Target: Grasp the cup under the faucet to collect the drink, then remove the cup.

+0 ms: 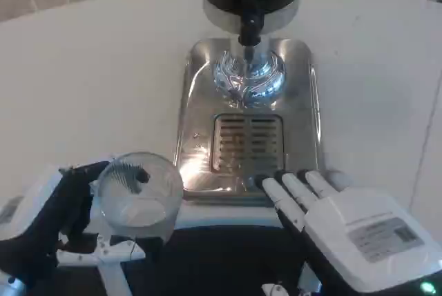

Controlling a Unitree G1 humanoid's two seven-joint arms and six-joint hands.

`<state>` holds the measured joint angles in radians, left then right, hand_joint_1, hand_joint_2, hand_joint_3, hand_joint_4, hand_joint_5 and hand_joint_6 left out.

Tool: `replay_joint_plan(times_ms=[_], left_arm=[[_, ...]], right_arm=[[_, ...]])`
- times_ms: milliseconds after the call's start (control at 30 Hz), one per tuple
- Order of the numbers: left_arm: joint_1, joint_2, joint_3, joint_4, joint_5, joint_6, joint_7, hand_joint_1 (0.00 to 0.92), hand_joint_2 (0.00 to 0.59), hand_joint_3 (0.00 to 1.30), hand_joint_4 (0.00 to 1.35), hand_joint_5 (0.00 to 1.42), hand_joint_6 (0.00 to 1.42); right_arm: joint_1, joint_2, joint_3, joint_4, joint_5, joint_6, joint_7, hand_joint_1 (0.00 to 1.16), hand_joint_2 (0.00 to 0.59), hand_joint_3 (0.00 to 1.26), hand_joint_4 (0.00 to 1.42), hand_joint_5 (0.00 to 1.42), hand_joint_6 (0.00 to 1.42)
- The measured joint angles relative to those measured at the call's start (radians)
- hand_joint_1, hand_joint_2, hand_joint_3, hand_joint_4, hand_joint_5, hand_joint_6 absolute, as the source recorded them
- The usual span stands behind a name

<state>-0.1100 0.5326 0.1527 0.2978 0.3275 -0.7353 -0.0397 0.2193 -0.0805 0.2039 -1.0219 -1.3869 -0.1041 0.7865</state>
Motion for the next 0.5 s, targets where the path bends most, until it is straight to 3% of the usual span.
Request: replay_joint_plan(times_ms=[500], left_arm=[[-0.004, 0.000, -0.006, 0.010, 0.000, 0.000, 0.000, 0.619, 0.000, 1.00, 1.19, 1.40, 1.42]], right_arm=[[0.002, 0.002, 0.001, 0.000, 0.000, -0.001, 0.002, 0.23, 0.487, 0.00, 0.00, 0.00, 0.00]])
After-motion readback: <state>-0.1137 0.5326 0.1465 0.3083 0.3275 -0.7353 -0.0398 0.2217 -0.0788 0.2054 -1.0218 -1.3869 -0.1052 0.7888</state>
